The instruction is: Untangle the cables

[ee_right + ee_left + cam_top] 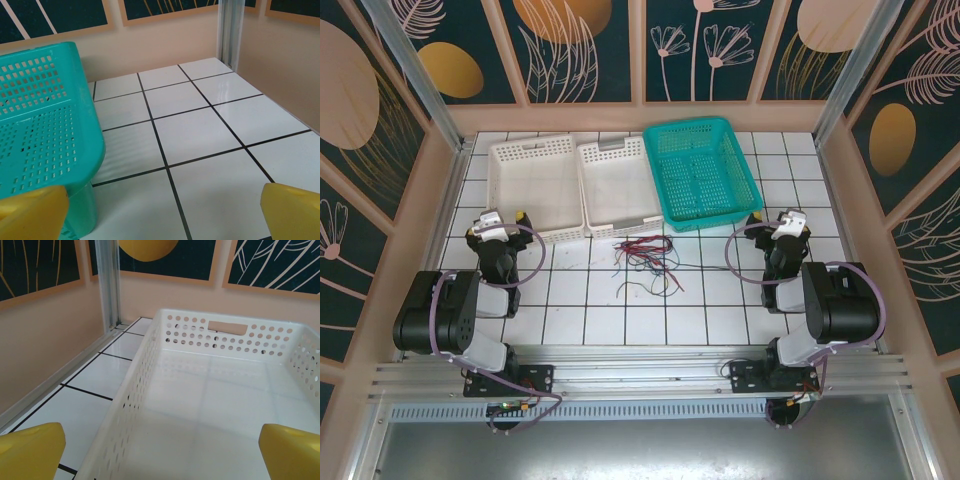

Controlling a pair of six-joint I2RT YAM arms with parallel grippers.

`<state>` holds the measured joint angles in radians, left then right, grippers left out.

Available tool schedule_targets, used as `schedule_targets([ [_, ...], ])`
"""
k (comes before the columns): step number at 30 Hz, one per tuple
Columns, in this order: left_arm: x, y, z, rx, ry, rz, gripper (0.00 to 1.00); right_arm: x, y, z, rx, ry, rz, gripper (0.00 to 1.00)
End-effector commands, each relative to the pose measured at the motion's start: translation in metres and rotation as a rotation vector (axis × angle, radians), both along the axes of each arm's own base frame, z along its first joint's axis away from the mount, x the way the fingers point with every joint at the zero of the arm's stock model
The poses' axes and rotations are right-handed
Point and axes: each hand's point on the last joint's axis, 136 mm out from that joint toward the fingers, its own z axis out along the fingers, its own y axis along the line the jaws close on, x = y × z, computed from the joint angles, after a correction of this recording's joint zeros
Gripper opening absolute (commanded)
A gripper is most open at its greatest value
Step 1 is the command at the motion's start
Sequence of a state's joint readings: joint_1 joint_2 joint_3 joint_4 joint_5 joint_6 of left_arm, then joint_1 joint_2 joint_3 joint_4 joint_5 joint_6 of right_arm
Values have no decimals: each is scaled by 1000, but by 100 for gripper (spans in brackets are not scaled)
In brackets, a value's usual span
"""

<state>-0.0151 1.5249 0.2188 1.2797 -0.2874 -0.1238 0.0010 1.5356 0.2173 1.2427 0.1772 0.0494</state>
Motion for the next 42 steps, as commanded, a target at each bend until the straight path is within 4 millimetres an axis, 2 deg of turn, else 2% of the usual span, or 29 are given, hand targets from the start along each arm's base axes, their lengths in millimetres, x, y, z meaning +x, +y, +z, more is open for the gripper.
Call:
schedule_targets([
  [1, -1, -4, 8, 9, -33, -17, 99, 1, 3, 8, -5, -35, 18, 99],
  [6, 0, -4, 9, 9, -34, -17, 99, 0, 8, 15, -18, -43, 47, 99],
  [9, 0, -4, 9, 9, -34, -17, 98, 4, 1, 26, 3, -1, -8, 99],
  [15, 0, -4, 9, 9, -34, -17, 99, -18, 9, 55, 13, -65, 12, 99],
  [17, 0, -3, 9, 9, -34, -16, 99, -20, 18, 68, 20, -77, 50, 99],
  [20, -1, -4, 8, 8, -32, -17, 99, -24, 35, 99, 32, -125, 119, 99],
  [24, -1, -4, 10, 9, -40, -18, 99, -27, 68, 138, 105, -170, 292, 99],
  [26, -5, -4, 16, 8, -56, -19, 99, -27, 80, 150, 168, -146, 360, 99],
  [29, -3, 3, 26, -4, -39, 22, 99, -23, 71, 151, 455, -94, 275, 99],
  [32, -5, -7, 40, 14, -53, -37, 99, -27, 75, 152, 667, -89, 399, 99],
  [34, -11, -7, 52, -7, -83, -38, 99, -28, 79, 157, 638, -104, 464, 99],
  [36, -14, -2, 66, -83, -113, -4, 99, -26, 77, 155, 651, -87, 444, 99],
  [39, -7, -8, 82, -138, -66, -29, 99, -27, 90, 155, 655, -50, 503, 99],
  [42, -2, -11, 95, -217, -7, -33, 99, -27, 95, 153, 601, -13, 503, 99],
])
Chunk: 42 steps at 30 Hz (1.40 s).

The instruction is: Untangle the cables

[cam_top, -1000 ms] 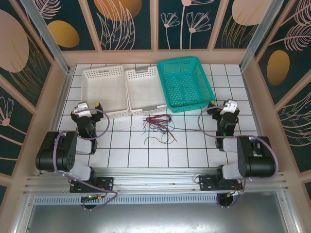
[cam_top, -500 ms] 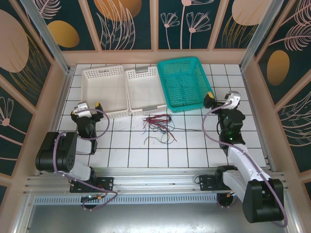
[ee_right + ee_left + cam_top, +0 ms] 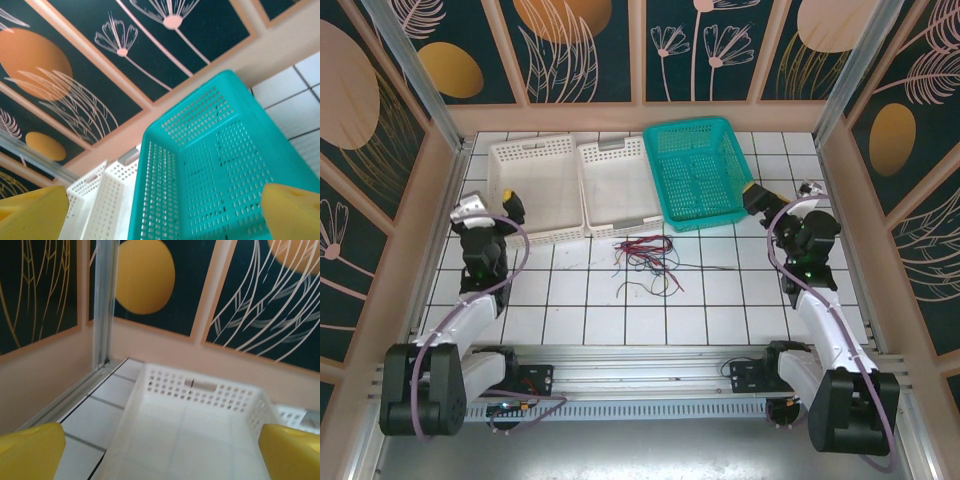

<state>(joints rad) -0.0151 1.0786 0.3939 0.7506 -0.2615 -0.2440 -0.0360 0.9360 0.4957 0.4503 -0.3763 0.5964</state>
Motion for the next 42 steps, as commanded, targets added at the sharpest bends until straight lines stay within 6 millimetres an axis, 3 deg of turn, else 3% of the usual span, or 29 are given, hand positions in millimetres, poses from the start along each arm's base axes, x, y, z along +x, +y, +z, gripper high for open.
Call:
schedule_targets([
  [1, 4, -8, -5, -133, 133, -28, 99, -4, 17, 10, -21, -6, 82, 99],
  [7, 4, -27, 4, -439, 269, -67, 99, -9, 38, -8, -144, 35, 102, 99],
  [9, 1, -42, 13, -486, 270, -148, 99, -11, 51, -15, -177, 50, 120, 98],
  [13, -19, -68, 24, -547, 211, -312, 99, -17, 75, -28, -274, 70, 147, 98],
  [17, -43, -75, 8, -597, 227, -336, 98, -24, 100, -47, -316, 101, 209, 98],
  [20, -58, -86, -15, -594, 290, -346, 98, -29, 113, -63, -353, 119, 242, 97],
  [25, -71, -108, -48, -579, 383, -368, 97, -33, 128, -81, -380, 147, 293, 97],
  [29, -71, -122, -68, -531, 432, -358, 97, -35, 140, -88, -411, 151, 322, 97],
  [42, -55, -189, -92, -339, 539, -366, 98, -40, 158, -105, -464, 167, 376, 95],
])
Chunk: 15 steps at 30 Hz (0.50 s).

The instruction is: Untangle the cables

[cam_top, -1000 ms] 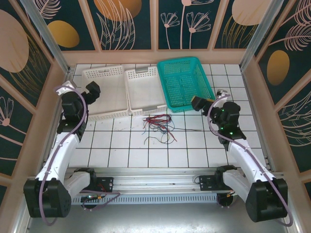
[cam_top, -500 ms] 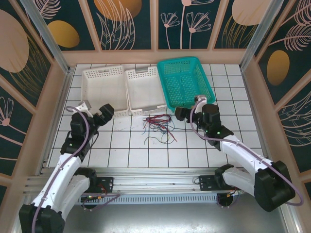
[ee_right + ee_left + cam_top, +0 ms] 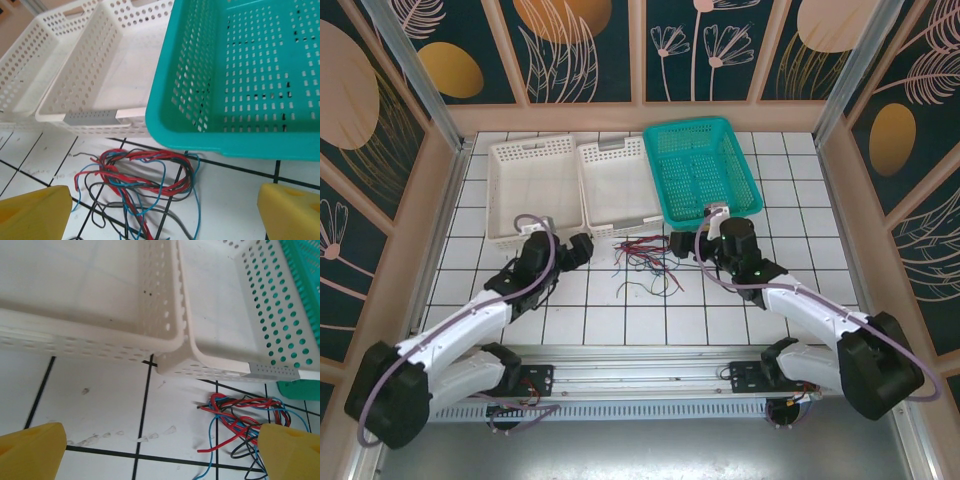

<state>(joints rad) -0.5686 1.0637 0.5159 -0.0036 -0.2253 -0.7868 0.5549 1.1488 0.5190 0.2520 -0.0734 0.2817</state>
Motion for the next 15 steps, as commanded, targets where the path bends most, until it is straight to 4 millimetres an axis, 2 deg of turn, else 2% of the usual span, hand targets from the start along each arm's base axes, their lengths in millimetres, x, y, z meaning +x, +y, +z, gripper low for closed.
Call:
schedule_targets([
  [1, 13, -10, 15, 20, -59, 29, 98, 2, 7, 4, -8, -36, 19, 95],
  [5, 12, -25, 3, 42, -38, 21, 97, 0, 13, -3, 0, -24, 44, 94],
  [15, 12, -81, -21, 134, 15, -38, 96, -4, 27, -16, -16, 4, 91, 90],
])
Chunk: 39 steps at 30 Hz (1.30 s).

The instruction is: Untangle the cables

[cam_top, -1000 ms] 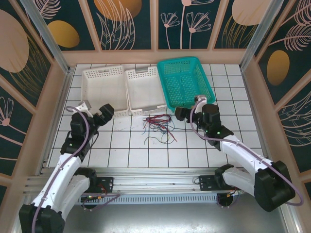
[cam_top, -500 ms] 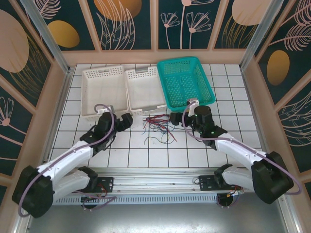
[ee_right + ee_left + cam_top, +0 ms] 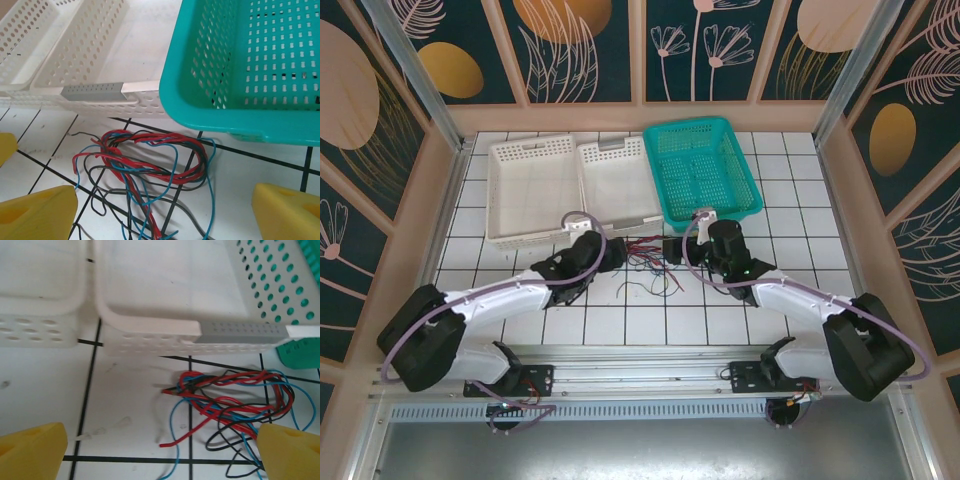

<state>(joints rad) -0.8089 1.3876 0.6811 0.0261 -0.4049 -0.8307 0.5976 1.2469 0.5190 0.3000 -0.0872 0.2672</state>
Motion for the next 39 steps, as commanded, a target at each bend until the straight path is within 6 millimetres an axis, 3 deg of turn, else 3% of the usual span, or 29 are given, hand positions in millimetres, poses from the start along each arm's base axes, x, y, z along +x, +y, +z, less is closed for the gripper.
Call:
schedule_targets([
  [1, 8, -12, 0, 4, -11, 36, 96, -1, 8, 7, 17, -34, 30, 90],
  [6, 8, -36, -17, 35, 24, 9, 96, -3, 10, 3, 11, -31, 38, 89],
  [13, 8, -47, -39, 30, 72, 23, 93, -2, 10, 2, -15, -45, 20, 87],
  [23, 17, -66, -53, 31, 101, 15, 78, -2, 9, 8, -27, -73, -1, 86],
  [39, 17, -58, -77, 70, 116, 46, 47, -6, 11, 11, -25, -89, 5, 86],
])
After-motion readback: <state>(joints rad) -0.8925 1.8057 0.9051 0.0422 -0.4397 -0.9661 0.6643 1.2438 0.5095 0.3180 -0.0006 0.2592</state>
